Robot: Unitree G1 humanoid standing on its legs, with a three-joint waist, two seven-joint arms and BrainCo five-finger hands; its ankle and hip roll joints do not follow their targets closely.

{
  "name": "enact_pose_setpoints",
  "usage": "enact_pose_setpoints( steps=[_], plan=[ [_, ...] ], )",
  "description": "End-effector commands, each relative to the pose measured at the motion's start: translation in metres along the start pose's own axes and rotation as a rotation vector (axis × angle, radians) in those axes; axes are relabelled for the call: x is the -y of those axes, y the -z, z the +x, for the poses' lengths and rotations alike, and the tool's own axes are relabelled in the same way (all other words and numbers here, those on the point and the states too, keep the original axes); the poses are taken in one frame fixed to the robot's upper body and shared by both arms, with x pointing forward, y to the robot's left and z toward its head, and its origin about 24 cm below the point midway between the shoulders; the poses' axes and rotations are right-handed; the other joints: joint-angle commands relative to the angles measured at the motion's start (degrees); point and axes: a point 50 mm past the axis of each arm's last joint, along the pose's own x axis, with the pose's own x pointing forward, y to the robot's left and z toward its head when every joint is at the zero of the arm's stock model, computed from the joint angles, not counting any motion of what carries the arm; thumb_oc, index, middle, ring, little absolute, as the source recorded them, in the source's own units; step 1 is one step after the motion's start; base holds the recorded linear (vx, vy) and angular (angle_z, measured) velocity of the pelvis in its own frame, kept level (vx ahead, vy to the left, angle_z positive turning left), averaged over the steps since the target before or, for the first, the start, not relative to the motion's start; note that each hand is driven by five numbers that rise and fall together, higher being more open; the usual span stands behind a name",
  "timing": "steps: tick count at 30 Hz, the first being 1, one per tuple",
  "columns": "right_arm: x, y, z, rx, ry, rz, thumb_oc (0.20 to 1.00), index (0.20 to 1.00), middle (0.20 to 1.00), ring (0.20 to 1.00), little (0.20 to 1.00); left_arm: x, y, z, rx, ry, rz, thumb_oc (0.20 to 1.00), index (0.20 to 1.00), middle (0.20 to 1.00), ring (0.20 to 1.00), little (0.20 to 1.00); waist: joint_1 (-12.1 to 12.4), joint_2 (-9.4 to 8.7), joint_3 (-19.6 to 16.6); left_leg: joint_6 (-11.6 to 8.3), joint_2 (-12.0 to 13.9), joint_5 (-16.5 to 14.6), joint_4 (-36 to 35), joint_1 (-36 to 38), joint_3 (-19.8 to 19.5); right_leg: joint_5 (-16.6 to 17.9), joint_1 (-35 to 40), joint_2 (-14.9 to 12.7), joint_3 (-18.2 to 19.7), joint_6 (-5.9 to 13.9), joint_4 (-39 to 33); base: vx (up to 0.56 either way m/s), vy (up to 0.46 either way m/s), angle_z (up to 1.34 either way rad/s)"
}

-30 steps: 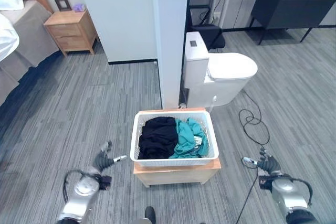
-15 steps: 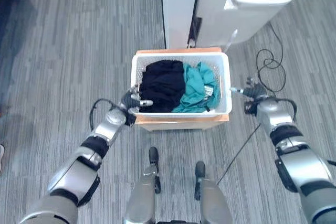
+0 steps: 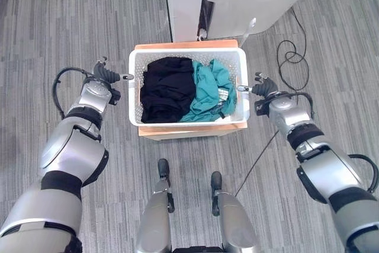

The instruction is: Grab the laundry basket,head to the washer,open it,put in the laundry and shut it.

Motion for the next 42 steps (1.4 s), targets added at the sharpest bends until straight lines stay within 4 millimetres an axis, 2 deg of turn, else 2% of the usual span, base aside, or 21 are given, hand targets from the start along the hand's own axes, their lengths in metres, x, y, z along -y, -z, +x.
enact_pose_setpoints(
  steps=[1, 2, 6, 11, 13, 14, 15, 16, 17, 20, 24, 29, 34, 37, 40, 42],
  plan=[
    [0.019, -0.015, -0.002, 0.094, 0.05, 0.021, 1.0, 1.0, 1.0, 1.0, 1.0, -0.02, -0.037, 0.001, 0.136, -0.086, -0.034, 1.0, 1.0, 1.0, 1.0, 1.0, 1.44, -2.21, -0.32, -4.76, 4.42, -5.28, 4.19, 0.25, -2.28, 13.95, -0.97, -5.39, -1.72, 1.76, -13.43, 0.0, 0.0, 0.0],
    [0.023, -0.012, -0.004, 0.097, 0.056, 0.019, 1.0, 1.0, 1.0, 1.0, 1.0, -0.018, -0.041, 0.0, 0.161, -0.076, -0.022, 1.0, 1.0, 1.0, 1.0, 1.0, 1.46, -2.04, -0.27, -4.75, 4.3, -5.39, 4.36, 0.14, -2.36, 13.86, -1.02, -5.44, -1.71, 1.78, -13.36, 0.0, 0.0, 0.0],
    [0.028, -0.011, -0.007, 0.114, 0.061, 0.016, 1.0, 1.0, 1.0, 1.0, 1.0, -0.009, -0.03, 0.001, 0.118, -0.058, 0.006, 1.0, 1.0, 1.0, 1.0, 1.0, 1.22, -1.73, 0.28, -4.73, 4.1, -5.72, 4.83, -0.01, -2.61, 13.62, -1.13, -5.61, -1.75, 1.76, -12.85, 0.0, 0.0, 0.0],
    [0.031, -0.023, -0.003, 0.122, 0.07, -0.01, 1.0, 1.0, 1.0, 1.0, 1.0, -0.005, -0.016, 0.002, 0.032, -0.049, 0.04, 1.0, 1.0, 1.0, 1.0, 1.0, 1.01, -1.78, 0.99, -4.79, 4.05, -5.4, 4.79, -0.28, -2.76, 13.86, -1.43, -5.68, -1.8, 1.78, -12.83, 0.0, 0.0, 0.0],
    [0.028, -0.033, 0.0, 0.126, 0.064, -0.031, 1.0, 1.0, 1.0, 1.0, 1.0, -0.014, -0.004, 0.002, -0.039, -0.073, 0.051, 1.0, 1.0, 1.0, 1.0, 1.0, 0.75, -2.09, 1.19, -4.84, 4.15, -5.02, 4.35, -0.38, -2.55, 14.27, -1.74, -5.6, -1.82, 1.85, -13.23, 0.0, 0.0, 0.0],
    [0.028, -0.033, 0.0, 0.126, 0.063, -0.032, 1.0, 1.0, 1.0, 1.0, 1.0, -0.015, -0.004, 0.002, -0.039, -0.074, 0.051, 1.0, 1.0, 1.0, 1.0, 1.0, 0.72, -2.09, 1.21, -4.84, 4.15, -5.0, 4.33, -0.39, -2.54, 14.28, -1.75, -5.6, -1.81, 1.85, -13.24, 0.0, 0.0, 0.0],
    [0.023, -0.037, 0.001, 0.132, 0.051, -0.036, 1.0, 1.0, 1.0, 1.0, 1.0, -0.027, 0.004, 0.002, -0.084, -0.114, 0.045, 1.0, 1.0, 1.0, 1.0, 1.0, 0.57, -2.39, 1.2, -4.88, 4.2, -4.83, 3.97, -0.36, -2.31, 14.44, -1.82, -5.5, -1.78, 1.84, -13.55, 0.01, 0.009, -0.03],
    [0.023, -0.037, 0.001, 0.132, 0.05, -0.037, 1.0, 1.0, 1.0, 1.0, 1.0, -0.027, 0.004, 0.002, -0.084, -0.115, 0.045, 1.0, 1.0, 1.0, 1.0, 1.0, 0.54, -2.41, 1.22, -4.88, 4.2, -4.81, 3.92, -0.33, -2.29, 14.45, -1.82, -5.5, -1.76, 1.84, -13.56, 0.0, 0.0, 0.0],
    [0.018, -0.041, 0.001, 0.145, 0.036, -0.03, 1.0, 1.0, 1.0, 1.0, 1.0, -0.042, 0.01, 0.001, -0.114, -0.164, 0.045, 1.0, 1.0, 1.0, 1.0, 1.0, 0.43, -2.71, 1.12, -4.94, 4.29, -4.77, 3.76, -0.36, -2.13, 14.58, -1.92, -5.45, -1.67, 1.81, -13.84, 0.0, 0.0, 0.0],
    [0.008, -0.05, -0.001, 0.198, 0.005, -0.019, 1.0, 1.0, 1.0, 1.0, 1.0, -0.06, 0.019, -0.001, -0.144, -0.219, 0.026, 1.0, 1.0, 1.0, 1.0, 1.0, 0.16, -3.26, 1.27, -4.98, 4.46, -4.89, 3.88, -0.67, -2.0, 14.58, -2.31, -5.39, -1.57, 1.82, -13.84, 0.0, 0.002, -0.01],
    [0.0, -0.055, -0.007, 0.262, -0.026, -0.009, 1.0, 1.0, 1.0, 1.0, 1.0, -0.066, 0.025, -0.002, -0.155, -0.24, 0.004, 1.0, 1.0, 1.0, 1.0, 1.0, -0.06, -3.56, 1.51, -4.96, 4.45, -5.06, 3.89, -0.95, -1.9, 14.53, -2.65, -5.41, -1.51, 1.87, -13.83, 0.01, 0.004, -0.04],
    [0.0, -0.055, -0.014, 0.316, -0.018, 0.031, 1.0, 1.0, 1.0, 1.0, 1.0, -0.065, 0.024, -0.002, -0.145, -0.248, -0.011, 1.0, 1.0, 1.0, 1.0, 1.0, -0.34, -3.72, 1.72, -4.84, 4.32, -5.21, 3.96, -1.39, -1.91, 14.54, -2.98, -5.58, -1.59, 1.96, -13.81, 0.02, 0.006, 0.0],
    [0.016, -0.044, -0.027, 0.379, 0.079, 0.117, 1.0, 1.0, 1.0, 1.0, 1.0, -0.056, 0.017, 0.0, -0.102, -0.244, 0.006, 1.0, 1.0, 1.0, 1.0, 1.0, -0.75, -3.37, 1.68, -4.5, 3.98, -5.55, 3.79, -1.79, -1.88, 14.47, -3.03, -5.93, -1.9, 2.21, -14.06, 0.03, 0.01, 0.01],
    [0.045, -0.03, -0.031, 0.373, 0.207, 0.196, 1.0, 1.0, 1.0, 1.0, 1.0, -0.042, 0.011, 0.001, -0.078, -0.216, 0.034, 1.0, 1.0, 1.0, 1.0, 1.0, -1.19, -2.85, 1.61, -4.04, 3.34, -6.24, 4.2, -2.2, -1.9, 14.36, -3.05, -6.48, -1.82, 2.31, -14.06, 0.03, 0.036, 0.03],
    [0.049, -0.029, -0.032, 0.373, 0.23, 0.205, 1.0, 1.0, 1.0, 1.0, 1.0, -0.041, 0.01, 0.001, -0.078, -0.212, 0.039, 1.0, 1.0, 1.0, 1.0, 1.0, -1.24, -2.75, 1.6, -3.94, 3.21, -6.39, 4.3, -2.31, -1.89, 14.36, -3.14, -6.61, -1.83, 2.37, -14.05, 0.0, 0.0, 0.0],
    [0.06, -0.028, -0.036, 0.393, 0.288, 0.231, 1.0, 1.0, 1.0, 1.0, 1.0, -0.039, 0.01, 0.001, -0.078, -0.212, 0.045, 1.0, 1.0, 1.0, 1.0, 1.0, -1.67, -2.47, 1.78, -3.77, 2.9, -6.69, 4.41, -2.45, -1.67, 14.31, -3.31, -6.91, -1.8, 2.51, -13.86, 0.01, 0.035, 0.01]
  ],
)
